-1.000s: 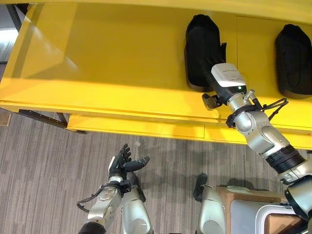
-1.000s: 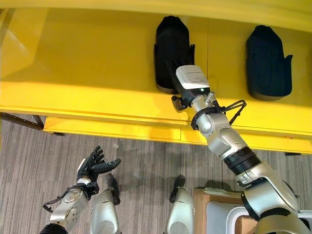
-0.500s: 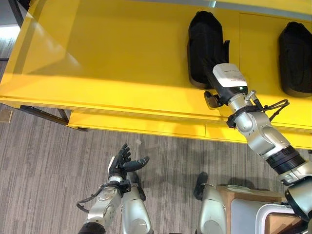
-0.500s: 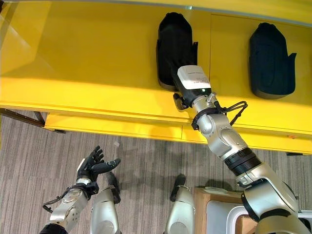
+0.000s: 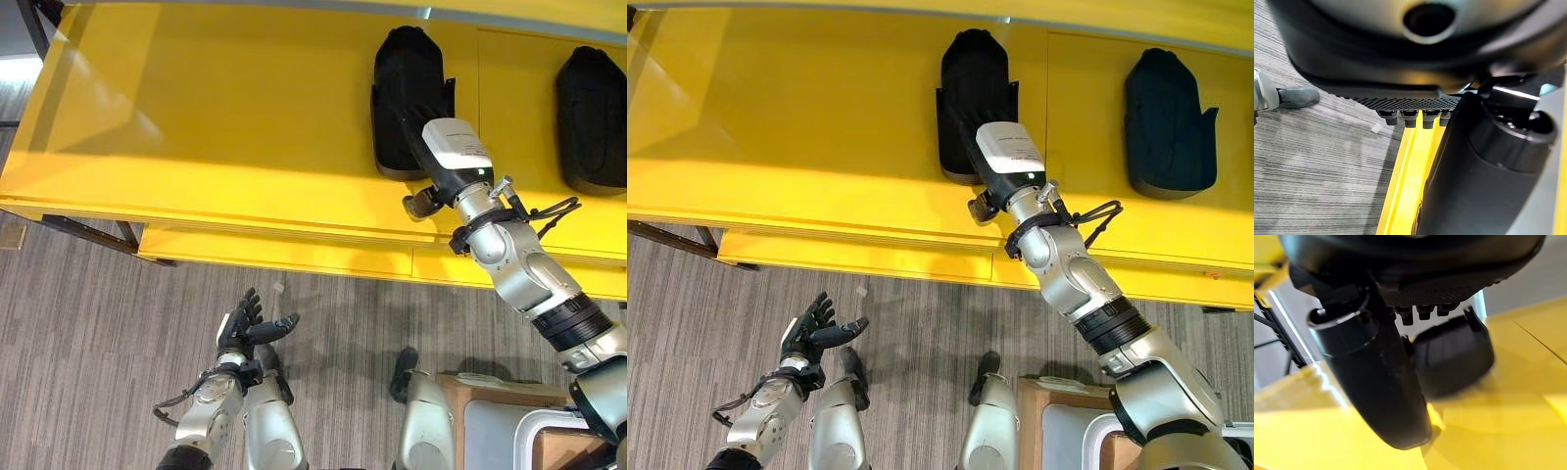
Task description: Move parts from the plastic box to the shelf.
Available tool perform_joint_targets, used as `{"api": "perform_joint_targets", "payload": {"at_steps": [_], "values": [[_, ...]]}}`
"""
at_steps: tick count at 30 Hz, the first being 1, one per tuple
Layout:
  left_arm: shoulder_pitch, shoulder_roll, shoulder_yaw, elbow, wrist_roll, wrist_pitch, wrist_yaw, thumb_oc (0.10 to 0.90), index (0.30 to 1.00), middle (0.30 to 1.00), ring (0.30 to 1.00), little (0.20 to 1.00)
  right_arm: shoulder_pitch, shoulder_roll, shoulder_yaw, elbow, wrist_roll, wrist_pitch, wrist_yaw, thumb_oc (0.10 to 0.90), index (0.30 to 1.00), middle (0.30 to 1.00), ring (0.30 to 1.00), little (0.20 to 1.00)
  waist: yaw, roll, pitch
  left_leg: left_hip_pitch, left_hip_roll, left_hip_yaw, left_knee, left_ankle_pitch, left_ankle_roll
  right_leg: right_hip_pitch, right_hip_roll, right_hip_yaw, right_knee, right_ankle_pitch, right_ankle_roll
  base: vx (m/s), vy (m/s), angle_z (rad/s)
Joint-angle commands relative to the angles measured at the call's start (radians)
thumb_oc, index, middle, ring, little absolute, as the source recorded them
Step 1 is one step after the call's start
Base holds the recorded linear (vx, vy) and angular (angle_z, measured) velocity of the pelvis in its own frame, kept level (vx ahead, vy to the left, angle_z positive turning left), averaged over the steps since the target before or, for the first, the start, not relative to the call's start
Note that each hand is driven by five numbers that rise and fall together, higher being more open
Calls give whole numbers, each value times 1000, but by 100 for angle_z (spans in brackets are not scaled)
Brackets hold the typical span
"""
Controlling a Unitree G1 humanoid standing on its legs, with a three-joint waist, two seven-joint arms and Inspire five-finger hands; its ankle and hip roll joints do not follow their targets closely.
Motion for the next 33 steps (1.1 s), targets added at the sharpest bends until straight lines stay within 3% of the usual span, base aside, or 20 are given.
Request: {"api": "perform_joint_targets", "payload": {"at_steps": [1,18,33], "values": [[9,49,-13,-83,-13,-65,1,900,1000,1000,1000,1000,-78,19,-105,-79,5,-46,-78,900,1000,1000,1000,1000,16,-29,-95,56,69,-12,58,-59,-30,57,-40,51,-28,33,39,0,0,0],[14,44,-25,-39,15,-41,-32,900,1000,1000,1000,1000,19,32,-155,-120,78,-76,-57,900,1000,1000,1000,1000,-8,-45,-167,125,64,13,9,-24,-22,116,-39,43,-88,64,39,-9,-2,0],[50,21,-30,-26,60,-14,-71,900,1000,1000,1000,1000,303,72,-289,-194,181,-108,-28,900,1000,1000,1000,1000,-57,-45,-256,216,39,64,-89,18,-32,189,-22,48,-220,113,58,16,2,-8]]}}
